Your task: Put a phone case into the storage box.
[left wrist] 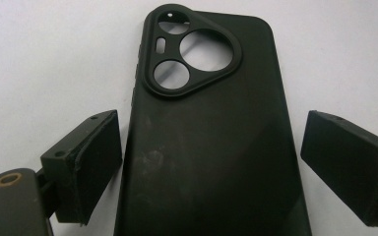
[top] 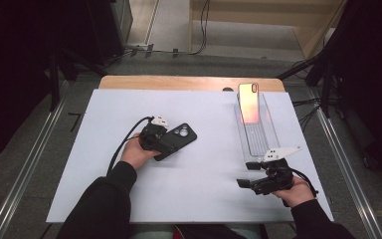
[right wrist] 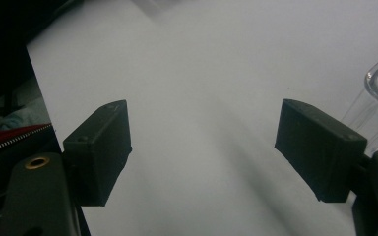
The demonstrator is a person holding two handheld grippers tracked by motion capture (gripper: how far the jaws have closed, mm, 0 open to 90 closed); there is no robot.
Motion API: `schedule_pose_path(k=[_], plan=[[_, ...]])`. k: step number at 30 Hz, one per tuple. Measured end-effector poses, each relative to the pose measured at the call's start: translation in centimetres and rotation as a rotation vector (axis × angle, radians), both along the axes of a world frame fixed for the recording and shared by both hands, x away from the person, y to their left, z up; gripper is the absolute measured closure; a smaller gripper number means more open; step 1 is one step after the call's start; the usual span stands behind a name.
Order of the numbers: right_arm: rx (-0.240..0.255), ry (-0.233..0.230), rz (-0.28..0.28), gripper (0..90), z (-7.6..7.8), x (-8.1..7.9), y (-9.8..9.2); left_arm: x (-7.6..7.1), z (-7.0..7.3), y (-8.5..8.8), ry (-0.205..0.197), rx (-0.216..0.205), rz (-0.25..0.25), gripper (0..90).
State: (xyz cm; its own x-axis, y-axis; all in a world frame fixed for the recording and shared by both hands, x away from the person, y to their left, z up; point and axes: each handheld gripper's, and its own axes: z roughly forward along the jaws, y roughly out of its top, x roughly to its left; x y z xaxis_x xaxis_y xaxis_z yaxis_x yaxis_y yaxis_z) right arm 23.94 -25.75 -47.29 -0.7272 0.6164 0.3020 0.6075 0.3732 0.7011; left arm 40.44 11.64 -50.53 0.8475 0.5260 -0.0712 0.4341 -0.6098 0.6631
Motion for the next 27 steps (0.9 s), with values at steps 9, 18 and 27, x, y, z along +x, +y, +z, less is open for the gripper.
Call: schedule_pose_path(k=[9,18,27], plan=[[-0.005,0.0,-0.001,19.4,-0.05,0.01,0.02,-0.63,-0.5,-0.07,-0.07,0.023,-0.018,8.7],[-0.006,0.0,-0.002,19.4,-0.05,0.02,0.0,-0.87,-0.55,-0.24,-0.088,0.035,-0.004,10.4],[-0.006,-0.002,-0.001,19.4,-0.03,0.03,0.02,-0.87,-0.46,-0.15,-0.089,0.036,0.0,13.5]])
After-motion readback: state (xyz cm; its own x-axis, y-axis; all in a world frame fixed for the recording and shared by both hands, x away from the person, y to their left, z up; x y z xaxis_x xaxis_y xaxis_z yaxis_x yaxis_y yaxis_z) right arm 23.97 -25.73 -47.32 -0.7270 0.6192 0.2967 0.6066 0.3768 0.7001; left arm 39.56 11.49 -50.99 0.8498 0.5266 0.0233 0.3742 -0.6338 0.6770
